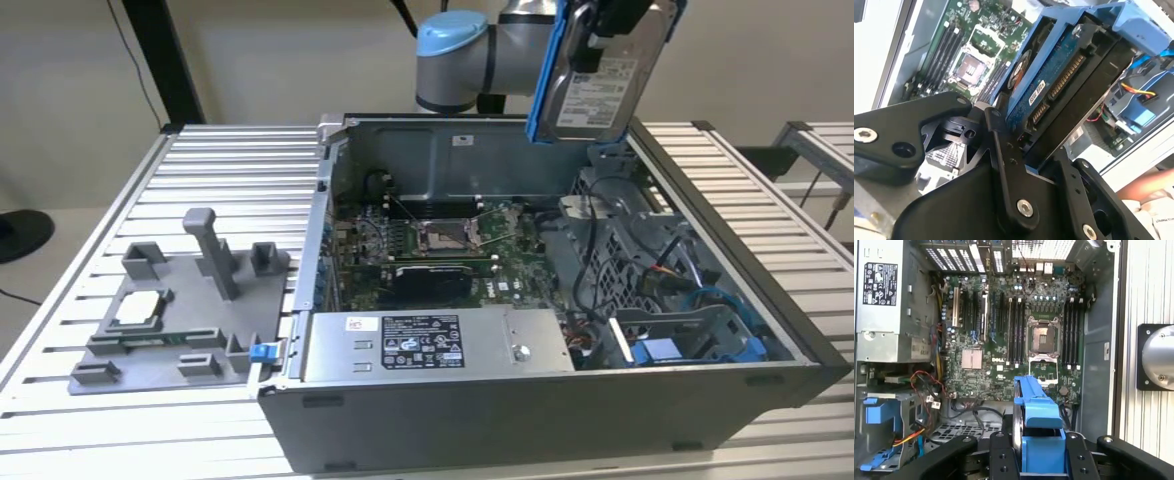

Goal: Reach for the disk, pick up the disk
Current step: 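Pick up the disk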

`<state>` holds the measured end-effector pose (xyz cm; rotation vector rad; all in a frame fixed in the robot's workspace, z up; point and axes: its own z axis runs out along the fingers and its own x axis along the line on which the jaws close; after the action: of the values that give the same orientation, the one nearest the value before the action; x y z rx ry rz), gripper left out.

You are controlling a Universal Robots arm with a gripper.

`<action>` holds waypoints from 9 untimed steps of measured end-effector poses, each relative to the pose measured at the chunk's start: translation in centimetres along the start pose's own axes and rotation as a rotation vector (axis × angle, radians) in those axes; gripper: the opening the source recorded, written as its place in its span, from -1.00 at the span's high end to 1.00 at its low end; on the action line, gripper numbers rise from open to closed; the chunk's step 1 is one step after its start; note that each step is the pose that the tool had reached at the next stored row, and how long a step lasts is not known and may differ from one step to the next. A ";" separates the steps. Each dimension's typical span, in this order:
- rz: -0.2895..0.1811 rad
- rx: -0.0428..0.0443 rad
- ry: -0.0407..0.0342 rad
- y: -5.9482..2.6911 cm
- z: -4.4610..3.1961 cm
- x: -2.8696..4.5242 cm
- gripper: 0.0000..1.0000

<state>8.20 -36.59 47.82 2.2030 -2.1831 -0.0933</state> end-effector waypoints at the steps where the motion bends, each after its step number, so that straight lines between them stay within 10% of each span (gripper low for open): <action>1: 0.000 -0.0002 0.0001 -0.31 -0.02 0.03 1.00; 9: 0.000 -0.0007 0.0001 -1.37 -0.10 0.10 1.00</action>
<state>9.58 -36.68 47.81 2.2024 -2.1828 -0.0940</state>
